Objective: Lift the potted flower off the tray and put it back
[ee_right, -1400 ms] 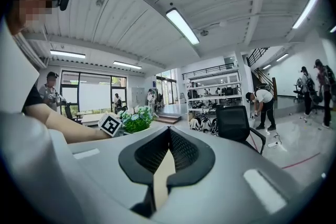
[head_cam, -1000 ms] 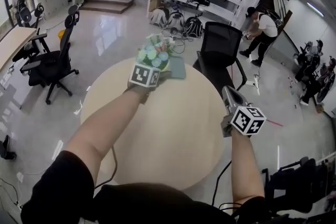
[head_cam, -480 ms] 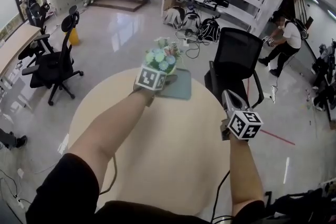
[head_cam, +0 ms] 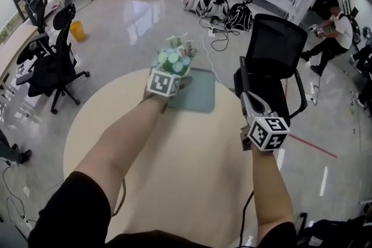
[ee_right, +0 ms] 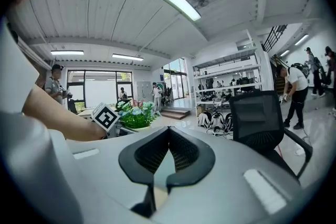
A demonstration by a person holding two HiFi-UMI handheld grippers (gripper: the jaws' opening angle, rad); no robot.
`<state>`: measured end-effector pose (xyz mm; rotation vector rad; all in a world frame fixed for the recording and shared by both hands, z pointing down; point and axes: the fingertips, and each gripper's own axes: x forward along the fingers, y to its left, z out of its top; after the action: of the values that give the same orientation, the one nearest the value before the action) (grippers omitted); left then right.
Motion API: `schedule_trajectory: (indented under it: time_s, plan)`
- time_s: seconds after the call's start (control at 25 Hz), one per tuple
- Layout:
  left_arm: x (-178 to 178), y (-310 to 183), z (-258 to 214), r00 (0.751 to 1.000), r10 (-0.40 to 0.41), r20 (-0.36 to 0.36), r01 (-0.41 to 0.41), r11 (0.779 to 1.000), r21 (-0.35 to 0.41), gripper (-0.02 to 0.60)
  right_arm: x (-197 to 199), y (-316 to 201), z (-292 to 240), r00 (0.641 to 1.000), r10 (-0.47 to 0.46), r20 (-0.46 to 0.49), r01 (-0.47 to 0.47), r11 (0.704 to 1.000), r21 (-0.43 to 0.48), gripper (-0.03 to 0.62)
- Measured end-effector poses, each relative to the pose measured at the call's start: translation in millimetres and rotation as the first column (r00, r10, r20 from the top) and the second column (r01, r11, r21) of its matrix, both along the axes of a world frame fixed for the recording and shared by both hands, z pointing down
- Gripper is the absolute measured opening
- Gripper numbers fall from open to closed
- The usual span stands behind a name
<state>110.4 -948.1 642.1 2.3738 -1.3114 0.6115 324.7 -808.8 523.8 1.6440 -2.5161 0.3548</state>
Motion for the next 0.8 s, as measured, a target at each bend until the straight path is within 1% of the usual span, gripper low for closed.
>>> schedule_trajectory:
  time_s: [0.12, 0.32, 0.48, 0.64, 0.72, 0.8]
  plan:
    - [10.1, -17.9, 19.9, 1.0, -0.007, -0.001, 0.007, 1.0, 0.004, 0.517, 0.1, -9.6, 23.6, 1.0, -0.008, -0.001, 0.008, 1.0, -0.013, 0.015]
    - [25.8, -44.2, 54.0, 1.0, 0.002, 0.024, -0.002, 1.0, -0.007, 0.514, 7.2, -20.5, 56.9, 1.0, -0.007, 0.016, 0.008, 0.999, -0.036, 0.015]
    - [27.6, -56.2, 82.9, 0.999, -0.01, 0.037, 0.01, 1.0, -0.008, 0.512, 14.7, -22.9, 83.6, 1.0, 0.0, 0.021, 0.002, 0.998, -0.063, 0.015]
    - [27.3, -66.5, 93.7, 0.999, -0.02, 0.026, 0.02, 1.0, 0.01, 0.512, 14.3, -22.0, 97.2, 1.0, 0.006, 0.029, -0.004, 0.997, -0.077, 0.015]
    - [28.6, -66.6, 108.2, 0.999, -0.023, 0.041, 0.023, 1.0, -0.007, 0.512, 13.0, -21.0, 102.7, 0.999, 0.004, 0.033, -0.001, 0.997, -0.08, 0.015]
    - [27.0, -64.0, 122.3, 0.999, -0.036, 0.039, 0.037, 0.999, -0.026, 0.512, 10.0, -20.0, 107.0, 0.999, -0.003, 0.035, 0.006, 0.996, -0.085, 0.015]
